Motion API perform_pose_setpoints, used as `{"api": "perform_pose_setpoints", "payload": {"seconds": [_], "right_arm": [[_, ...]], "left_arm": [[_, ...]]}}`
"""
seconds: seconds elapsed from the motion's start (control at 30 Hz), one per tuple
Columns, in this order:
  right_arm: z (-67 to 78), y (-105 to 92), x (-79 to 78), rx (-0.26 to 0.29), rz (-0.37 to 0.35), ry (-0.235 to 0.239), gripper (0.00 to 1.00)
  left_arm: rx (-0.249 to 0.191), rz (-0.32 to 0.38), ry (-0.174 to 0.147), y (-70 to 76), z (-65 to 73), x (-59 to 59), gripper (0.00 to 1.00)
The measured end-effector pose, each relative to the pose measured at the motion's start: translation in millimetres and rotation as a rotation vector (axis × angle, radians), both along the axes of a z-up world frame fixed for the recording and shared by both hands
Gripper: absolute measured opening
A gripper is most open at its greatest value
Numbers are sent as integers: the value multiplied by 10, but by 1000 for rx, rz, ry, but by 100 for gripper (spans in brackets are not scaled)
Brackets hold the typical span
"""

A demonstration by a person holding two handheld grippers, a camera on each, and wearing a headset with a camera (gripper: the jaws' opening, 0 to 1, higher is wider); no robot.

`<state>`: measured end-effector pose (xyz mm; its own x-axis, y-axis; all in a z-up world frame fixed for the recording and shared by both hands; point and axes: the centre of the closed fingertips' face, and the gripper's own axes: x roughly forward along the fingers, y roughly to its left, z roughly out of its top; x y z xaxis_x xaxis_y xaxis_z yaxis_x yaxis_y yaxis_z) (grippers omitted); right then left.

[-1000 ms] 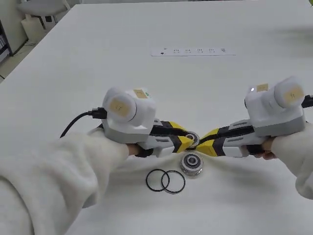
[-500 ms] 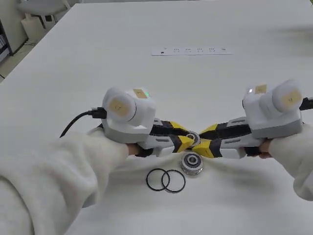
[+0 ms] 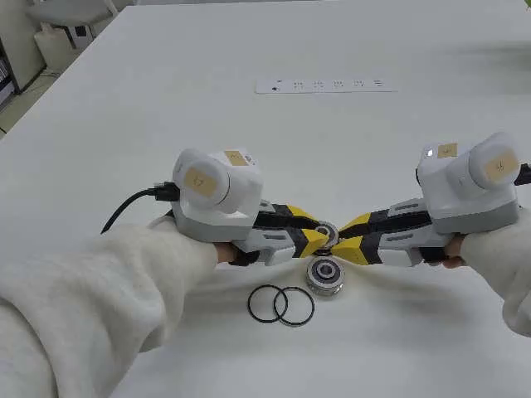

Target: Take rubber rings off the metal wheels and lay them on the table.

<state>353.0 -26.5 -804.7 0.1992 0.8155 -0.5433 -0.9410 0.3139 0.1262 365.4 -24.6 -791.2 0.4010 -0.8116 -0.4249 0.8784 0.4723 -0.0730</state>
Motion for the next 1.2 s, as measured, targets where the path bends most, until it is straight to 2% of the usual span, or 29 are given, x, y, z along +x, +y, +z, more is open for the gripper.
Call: {"api": "perform_pose_setpoints", "payload": {"seconds": [0.47, 0.5, 0.77, 0.93, 0.97, 1.0, 1.2], "right_arm": [[-6, -10, -8, 1, -4, 14, 6], [-19, -33, 21, -12, -19, 6, 1], [-11, -41, 45, -16, -31, 8, 0], [-13, -60, 67, -9, -75, 60, 0], [-19, -67, 62, -6, -104, 99, 0], [-20, -70, 65, -4, -112, 116, 0], [-17, -83, 66, 1, -139, 151, 0]], "left_arm": [[-7, 11, 10, 12, 1, 3, 13], [-6, 10, 10, 13, 0, 1, 13], [5, -3, -5, 14, -2, -12, 13], [14, -13, -11, 13, -3, -23, 13], [15, -15, -12, 12, -3, -25, 13], [17, -18, -14, 11, -3, -28, 13], [31, -32, -27, 6, -3, -39, 13]]}}
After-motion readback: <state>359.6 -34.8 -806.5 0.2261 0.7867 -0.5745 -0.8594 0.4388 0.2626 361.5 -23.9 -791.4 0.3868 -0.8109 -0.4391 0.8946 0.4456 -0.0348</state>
